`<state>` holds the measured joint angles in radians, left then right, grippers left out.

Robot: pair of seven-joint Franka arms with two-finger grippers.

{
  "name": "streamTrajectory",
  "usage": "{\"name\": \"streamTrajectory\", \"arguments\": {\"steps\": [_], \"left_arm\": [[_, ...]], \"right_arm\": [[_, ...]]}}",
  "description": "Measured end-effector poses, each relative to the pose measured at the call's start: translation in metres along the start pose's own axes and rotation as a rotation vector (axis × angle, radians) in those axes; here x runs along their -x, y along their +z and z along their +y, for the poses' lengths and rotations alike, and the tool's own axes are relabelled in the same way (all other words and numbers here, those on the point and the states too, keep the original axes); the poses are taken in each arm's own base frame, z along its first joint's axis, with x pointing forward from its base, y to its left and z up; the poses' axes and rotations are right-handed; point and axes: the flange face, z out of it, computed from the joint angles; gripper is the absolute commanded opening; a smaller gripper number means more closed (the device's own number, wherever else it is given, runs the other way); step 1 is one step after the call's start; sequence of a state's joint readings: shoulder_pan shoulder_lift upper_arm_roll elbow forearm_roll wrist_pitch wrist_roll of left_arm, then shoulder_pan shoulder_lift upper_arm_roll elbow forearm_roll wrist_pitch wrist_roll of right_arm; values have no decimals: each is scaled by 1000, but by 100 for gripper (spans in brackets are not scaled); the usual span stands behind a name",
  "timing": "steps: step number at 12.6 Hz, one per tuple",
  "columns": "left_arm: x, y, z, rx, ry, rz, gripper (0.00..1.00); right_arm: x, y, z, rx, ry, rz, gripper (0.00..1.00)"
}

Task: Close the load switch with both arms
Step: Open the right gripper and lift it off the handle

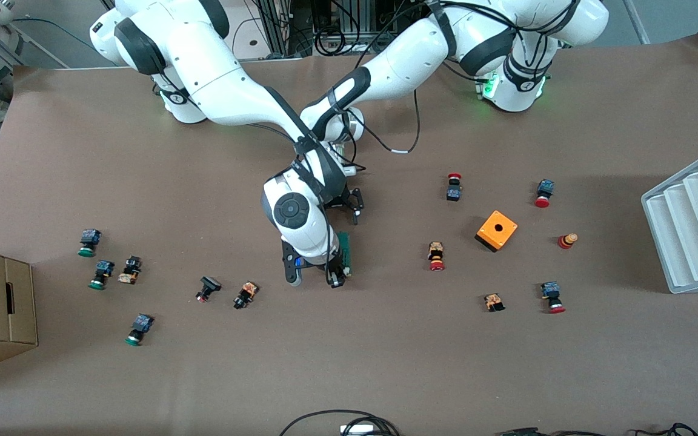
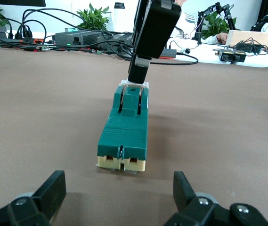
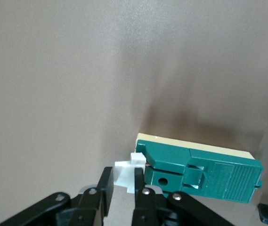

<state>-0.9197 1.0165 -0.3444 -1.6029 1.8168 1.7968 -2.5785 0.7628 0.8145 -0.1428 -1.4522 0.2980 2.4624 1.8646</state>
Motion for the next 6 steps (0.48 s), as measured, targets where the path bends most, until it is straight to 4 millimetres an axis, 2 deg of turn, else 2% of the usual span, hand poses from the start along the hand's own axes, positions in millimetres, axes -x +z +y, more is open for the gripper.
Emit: {"name": "streamTrajectory", "arguments": {"steps": [2, 4, 5, 6], "left_arm": [[0, 0, 0, 0, 0, 0, 100], [0, 0, 0, 0, 0, 0, 100], [0, 0, 0, 0, 0, 0, 100], [0, 0, 0, 0, 0, 0, 100]], "right_arm": [[0, 0, 0, 0, 0, 0, 27], [0, 0, 0, 0, 0, 0, 38], [0, 0, 0, 2, 1, 0, 55], [-1, -2, -1, 8, 7, -2, 65]]}}
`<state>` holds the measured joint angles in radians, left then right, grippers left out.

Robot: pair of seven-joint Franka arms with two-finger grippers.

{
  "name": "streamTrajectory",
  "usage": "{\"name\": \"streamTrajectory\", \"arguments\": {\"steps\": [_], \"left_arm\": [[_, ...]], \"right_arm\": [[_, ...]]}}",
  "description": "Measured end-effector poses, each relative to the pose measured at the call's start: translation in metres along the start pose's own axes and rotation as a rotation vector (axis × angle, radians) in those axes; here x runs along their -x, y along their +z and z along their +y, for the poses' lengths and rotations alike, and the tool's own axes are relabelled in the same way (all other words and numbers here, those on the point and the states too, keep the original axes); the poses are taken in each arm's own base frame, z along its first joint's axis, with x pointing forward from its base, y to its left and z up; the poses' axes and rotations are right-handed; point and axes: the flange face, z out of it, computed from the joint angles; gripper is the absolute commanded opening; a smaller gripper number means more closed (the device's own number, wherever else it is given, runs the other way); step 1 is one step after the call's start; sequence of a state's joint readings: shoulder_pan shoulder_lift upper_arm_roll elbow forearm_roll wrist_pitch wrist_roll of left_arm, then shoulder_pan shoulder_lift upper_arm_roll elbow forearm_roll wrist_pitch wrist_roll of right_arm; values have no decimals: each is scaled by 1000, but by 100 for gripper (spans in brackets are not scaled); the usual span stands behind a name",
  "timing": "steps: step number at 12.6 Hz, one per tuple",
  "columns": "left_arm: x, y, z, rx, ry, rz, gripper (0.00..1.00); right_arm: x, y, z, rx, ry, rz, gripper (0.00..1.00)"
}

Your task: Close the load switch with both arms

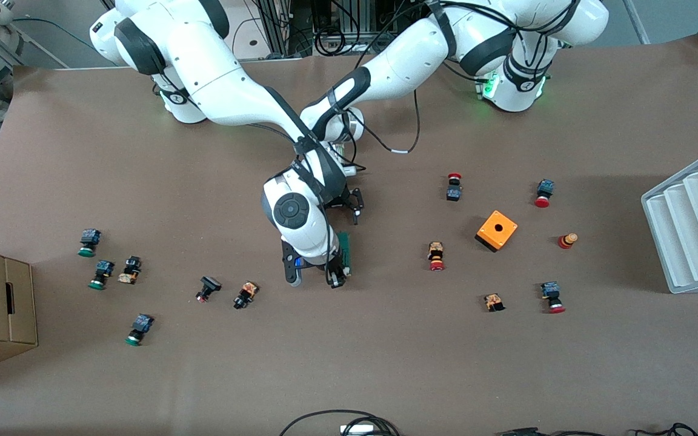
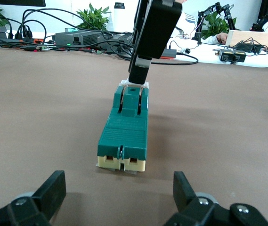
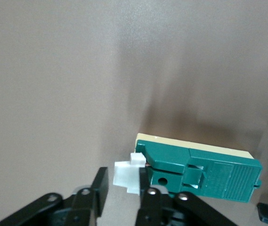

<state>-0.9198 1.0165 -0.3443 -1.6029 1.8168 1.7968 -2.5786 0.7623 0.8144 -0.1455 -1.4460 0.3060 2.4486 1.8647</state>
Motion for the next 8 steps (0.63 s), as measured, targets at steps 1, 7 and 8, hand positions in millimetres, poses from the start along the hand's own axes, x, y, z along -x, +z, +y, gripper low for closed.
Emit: {"name": "streamTrajectory", "arguments": {"steps": [1, 7, 8], "left_arm": [[0, 0, 0, 0, 0, 0, 100], [0, 0, 0, 0, 0, 1, 100], [0, 0, 0, 0, 0, 1, 100]], "right_arm": [[-2, -5, -4, 4, 12, -6, 89], [-60, -148, -52, 36, 1, -47, 100], [-74, -175, -52, 59, -37, -52, 100]]}}
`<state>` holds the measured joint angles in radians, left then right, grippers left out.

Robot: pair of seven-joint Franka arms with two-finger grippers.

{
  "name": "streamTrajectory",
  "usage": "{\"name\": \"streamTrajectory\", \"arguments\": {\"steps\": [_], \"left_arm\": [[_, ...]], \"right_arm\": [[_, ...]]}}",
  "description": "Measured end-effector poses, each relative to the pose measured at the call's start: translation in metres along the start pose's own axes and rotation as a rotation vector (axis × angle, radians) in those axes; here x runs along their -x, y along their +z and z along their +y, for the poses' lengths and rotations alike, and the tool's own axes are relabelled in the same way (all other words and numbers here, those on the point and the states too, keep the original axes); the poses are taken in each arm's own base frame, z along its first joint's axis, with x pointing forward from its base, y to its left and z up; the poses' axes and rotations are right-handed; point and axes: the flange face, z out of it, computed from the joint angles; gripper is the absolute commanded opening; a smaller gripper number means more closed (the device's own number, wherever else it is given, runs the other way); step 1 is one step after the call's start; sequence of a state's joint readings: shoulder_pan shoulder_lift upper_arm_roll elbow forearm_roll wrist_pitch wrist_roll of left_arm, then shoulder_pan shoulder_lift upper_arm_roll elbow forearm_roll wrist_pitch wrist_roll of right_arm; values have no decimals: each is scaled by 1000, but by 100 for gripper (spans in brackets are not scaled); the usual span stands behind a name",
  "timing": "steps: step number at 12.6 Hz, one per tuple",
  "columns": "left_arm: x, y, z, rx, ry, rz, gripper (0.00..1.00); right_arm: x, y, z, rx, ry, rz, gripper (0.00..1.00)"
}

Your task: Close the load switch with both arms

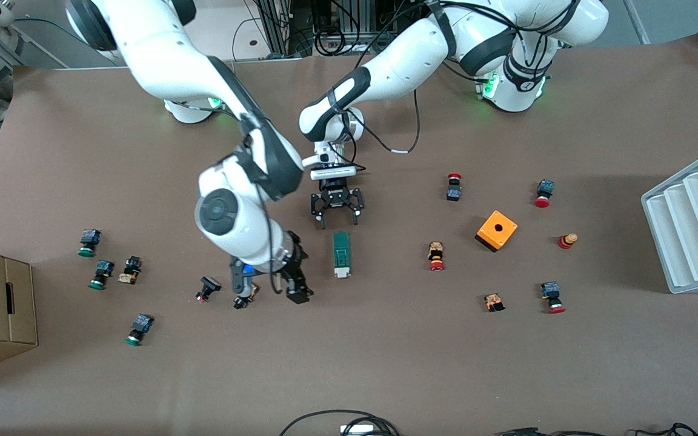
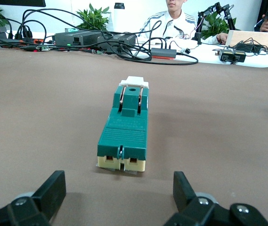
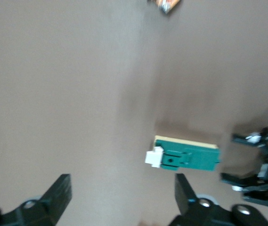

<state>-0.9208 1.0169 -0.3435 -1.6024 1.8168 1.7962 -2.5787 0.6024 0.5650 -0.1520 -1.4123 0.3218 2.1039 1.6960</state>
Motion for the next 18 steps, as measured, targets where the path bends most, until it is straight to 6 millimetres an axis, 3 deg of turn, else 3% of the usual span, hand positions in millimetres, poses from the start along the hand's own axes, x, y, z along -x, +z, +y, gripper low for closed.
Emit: {"name": "streamTrajectory", "arguments": {"steps": [2, 4, 6, 9, 12, 14, 18], "left_arm": [[0, 0, 0, 0, 0, 0, 100], [0, 0, 0, 0, 0, 1, 100], [0, 0, 0, 0, 0, 1, 100], [0, 0, 0, 0, 0, 2, 100], [0, 0, 0, 0, -1, 2, 100], [0, 0, 0, -1, -2, 1, 100], [-2, 1, 1, -8, -9, -2, 100]], "right_arm": [[-38, -53, 4, 39, -81, -12, 100], [-90, -112, 13, 69, -176, -37, 100], [-133, -166, 34, 90, -275, -66, 100], [-177, -228, 71, 99, -498, -72, 100], [-230, -270, 102, 99, -735, -43, 100], [-266, -288, 120, 95, -885, -20, 100], [-329, -290, 143, 105, -1130, 61, 100]]}}
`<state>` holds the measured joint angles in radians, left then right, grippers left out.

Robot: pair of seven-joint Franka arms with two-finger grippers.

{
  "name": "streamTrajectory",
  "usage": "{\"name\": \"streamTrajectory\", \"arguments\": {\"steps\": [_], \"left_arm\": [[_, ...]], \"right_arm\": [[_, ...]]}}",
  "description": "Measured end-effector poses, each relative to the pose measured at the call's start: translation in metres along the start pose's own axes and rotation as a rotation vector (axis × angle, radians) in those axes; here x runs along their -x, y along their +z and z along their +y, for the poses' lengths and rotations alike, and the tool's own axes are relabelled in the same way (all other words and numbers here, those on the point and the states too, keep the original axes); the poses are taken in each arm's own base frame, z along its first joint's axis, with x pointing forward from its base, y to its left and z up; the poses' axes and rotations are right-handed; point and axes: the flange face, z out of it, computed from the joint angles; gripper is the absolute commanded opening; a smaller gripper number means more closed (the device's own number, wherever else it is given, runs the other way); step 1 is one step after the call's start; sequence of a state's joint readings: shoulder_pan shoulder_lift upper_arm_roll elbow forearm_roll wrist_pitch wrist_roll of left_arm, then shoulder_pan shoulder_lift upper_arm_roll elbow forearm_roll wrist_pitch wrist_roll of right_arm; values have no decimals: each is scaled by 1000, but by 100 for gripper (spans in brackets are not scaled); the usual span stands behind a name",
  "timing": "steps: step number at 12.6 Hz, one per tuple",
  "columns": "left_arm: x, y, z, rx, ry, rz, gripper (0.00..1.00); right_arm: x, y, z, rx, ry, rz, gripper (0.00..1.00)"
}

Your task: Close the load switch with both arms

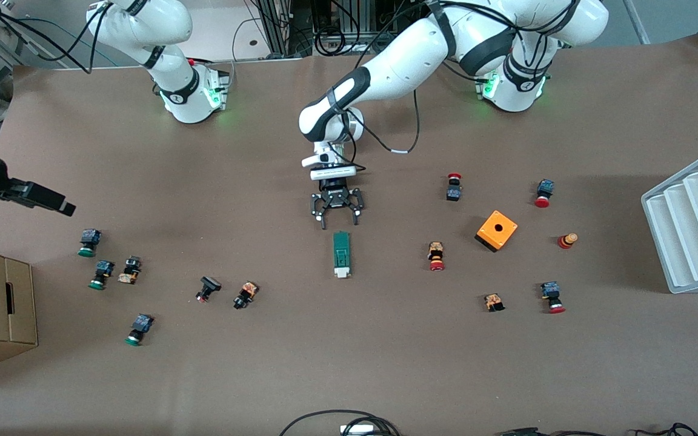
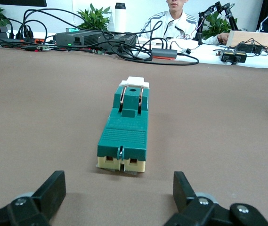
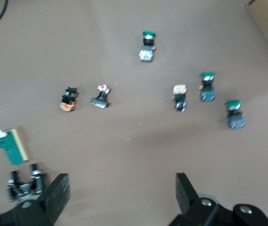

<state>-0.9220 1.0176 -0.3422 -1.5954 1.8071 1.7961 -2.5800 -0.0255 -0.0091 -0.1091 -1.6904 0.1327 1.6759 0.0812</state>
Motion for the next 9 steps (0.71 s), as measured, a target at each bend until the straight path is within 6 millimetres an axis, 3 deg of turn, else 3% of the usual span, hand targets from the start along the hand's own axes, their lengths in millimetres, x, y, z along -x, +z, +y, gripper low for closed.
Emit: {"name": "streamTrajectory", "arguments": {"steps": [4, 9], "left_arm": [[-14, 3, 7, -69, 20, -42, 100], [-33, 2, 19, -80, -18, -69, 100]], "right_arm": [[-9, 8, 34, 74, -157, 52, 100], [-9, 5, 38, 91, -181, 57, 100]]}}
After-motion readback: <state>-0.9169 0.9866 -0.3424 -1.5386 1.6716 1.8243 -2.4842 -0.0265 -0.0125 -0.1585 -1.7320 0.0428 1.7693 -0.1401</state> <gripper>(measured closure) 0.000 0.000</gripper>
